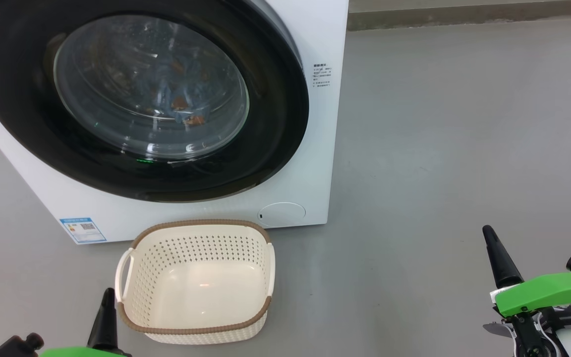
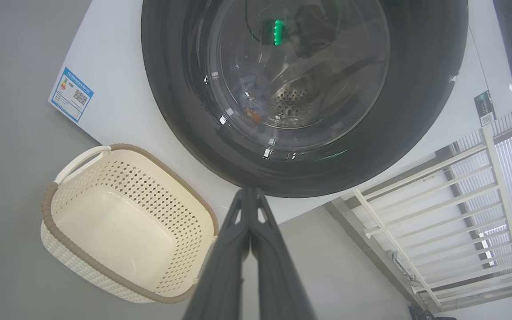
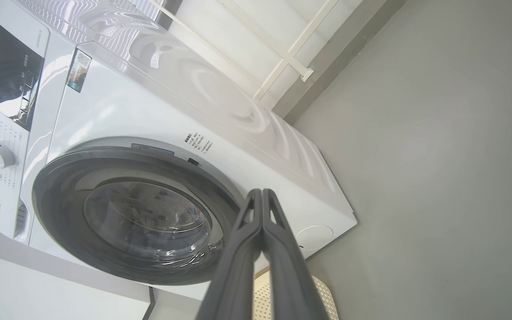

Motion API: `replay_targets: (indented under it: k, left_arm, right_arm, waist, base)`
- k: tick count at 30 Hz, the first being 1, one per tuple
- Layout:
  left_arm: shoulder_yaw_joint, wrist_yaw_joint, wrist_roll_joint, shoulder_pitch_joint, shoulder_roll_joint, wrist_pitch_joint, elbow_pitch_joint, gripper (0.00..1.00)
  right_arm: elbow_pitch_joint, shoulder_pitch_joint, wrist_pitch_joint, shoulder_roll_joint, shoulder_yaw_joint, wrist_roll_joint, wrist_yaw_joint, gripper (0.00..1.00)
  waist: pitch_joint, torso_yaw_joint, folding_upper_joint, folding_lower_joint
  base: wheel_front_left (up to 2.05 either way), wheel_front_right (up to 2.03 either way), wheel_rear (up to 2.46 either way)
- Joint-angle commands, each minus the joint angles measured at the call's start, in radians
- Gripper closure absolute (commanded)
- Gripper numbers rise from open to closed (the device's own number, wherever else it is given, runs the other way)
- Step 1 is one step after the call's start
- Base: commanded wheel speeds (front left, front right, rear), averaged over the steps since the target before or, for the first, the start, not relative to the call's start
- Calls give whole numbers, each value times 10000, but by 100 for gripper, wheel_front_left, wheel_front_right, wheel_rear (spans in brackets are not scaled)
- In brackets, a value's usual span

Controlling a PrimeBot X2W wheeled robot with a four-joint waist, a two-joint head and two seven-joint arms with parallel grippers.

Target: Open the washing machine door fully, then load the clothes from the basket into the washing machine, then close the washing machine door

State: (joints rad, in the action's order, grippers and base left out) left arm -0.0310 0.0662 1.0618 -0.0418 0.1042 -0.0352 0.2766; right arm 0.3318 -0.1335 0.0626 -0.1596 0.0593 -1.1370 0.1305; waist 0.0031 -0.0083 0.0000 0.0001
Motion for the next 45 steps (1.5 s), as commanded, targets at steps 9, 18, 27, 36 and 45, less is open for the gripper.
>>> replay_targets:
  k: [9,18,27,36,45]
  left_arm:
    - [430,164,983,-504,-28,258,-243,100]
    - [600,243,1715,-540,-112,460,-246,100]
    - [790,331,2535,-580,-206,687,-250,100]
    - [979,419,3355,-620,-299,915,-253,100]
    - [1170,507,4179,-660,-394,1142,-257,100]
  right_arm:
    - [-396,-55,-305,117,-263,-890,3,100]
    - [-466,-13,-538,272,-499,-1521,3,100]
    - [-545,34,-800,445,-763,-2228,3,100]
    - [-623,82,-1062,619,-1027,-2934,2,100]
    - [-702,129,-1326,793,-1293,-3642,2,100]
  waist:
    - [-3,14,0,-1]
    - [-6,25,0,-1]
    - [-10,38,0,-1]
    - [-13,51,0,-1]
    - [-16,64,0,-1]
  base:
    - [0,0,0]
    - [0,0,0]
    - [0,0,0]
    - [0,0,0]
    - [0,0,0]
